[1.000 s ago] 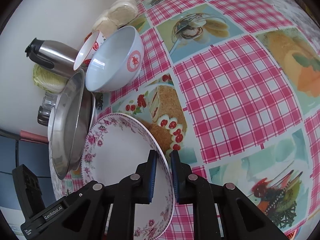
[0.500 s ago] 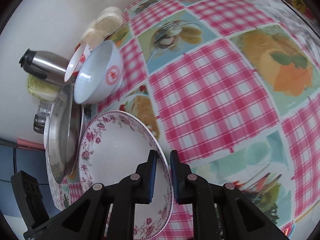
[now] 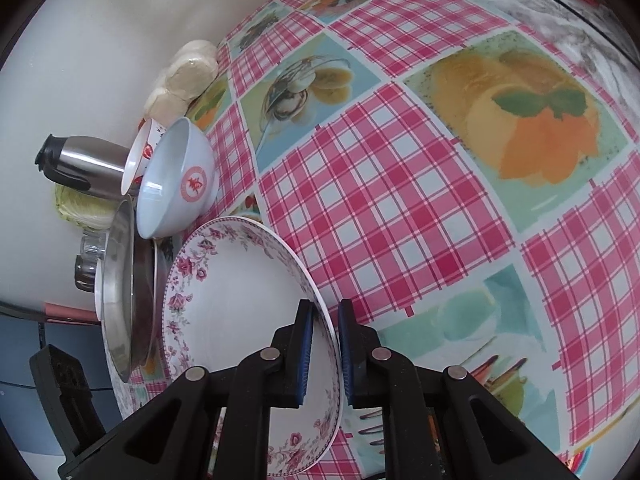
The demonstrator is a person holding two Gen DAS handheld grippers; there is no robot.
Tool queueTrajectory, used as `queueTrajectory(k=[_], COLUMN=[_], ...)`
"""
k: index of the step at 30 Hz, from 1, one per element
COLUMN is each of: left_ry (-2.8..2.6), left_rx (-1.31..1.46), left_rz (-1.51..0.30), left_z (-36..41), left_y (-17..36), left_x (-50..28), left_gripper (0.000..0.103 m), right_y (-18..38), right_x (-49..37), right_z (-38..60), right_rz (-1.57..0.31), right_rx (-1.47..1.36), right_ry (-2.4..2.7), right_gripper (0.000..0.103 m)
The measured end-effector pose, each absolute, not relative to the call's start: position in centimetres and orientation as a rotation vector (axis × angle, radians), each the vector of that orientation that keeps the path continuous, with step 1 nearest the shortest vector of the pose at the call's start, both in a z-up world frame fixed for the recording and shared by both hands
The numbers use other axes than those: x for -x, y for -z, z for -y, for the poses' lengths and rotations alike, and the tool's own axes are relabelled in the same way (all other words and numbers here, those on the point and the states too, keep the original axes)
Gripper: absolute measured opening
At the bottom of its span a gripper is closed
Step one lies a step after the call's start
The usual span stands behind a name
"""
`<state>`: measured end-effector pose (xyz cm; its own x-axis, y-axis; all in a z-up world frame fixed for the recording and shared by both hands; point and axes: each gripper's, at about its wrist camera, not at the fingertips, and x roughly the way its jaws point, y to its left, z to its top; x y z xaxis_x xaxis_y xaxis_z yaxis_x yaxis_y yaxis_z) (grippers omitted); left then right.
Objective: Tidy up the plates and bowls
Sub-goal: 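Lift the pink-floral plate with both grippers off the cloth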
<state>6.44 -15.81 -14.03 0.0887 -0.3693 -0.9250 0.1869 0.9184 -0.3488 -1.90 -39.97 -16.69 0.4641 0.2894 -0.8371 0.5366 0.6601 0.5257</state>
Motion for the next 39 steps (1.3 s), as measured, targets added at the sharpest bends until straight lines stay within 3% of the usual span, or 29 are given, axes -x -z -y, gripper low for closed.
queueTrajectory(k=[2,5,9,39], left_ry=[0.422,0.432,0.444,0.556], left_rx=[0.168,0.168,0.193,0.109], left_rz=[-1.421,-1.421,-1.420,-1.289], left_z=[15.8,16.1,15.1,16.3], left_y=[14.1,14.2,14.1,10.9], left_x=[-6.7,-7.3,-7.4,-6.1], left_gripper=[0.034,0.023,0.018,0.018], right_y=[16.9,16.8,16.3,12.9], right_x=[2.0,2.1,1.7,4.4], right_z=[40.1,40.1,39.7,40.9], right_rz=[-1.107,-1.104,-1.103,-1.020], right_rx=[-0.903,-0.894,-0.853,-0.811], right_ry=[0.171,0.170,0.185,0.219], right_gripper=[0.014,0.014,0.013,0.011])
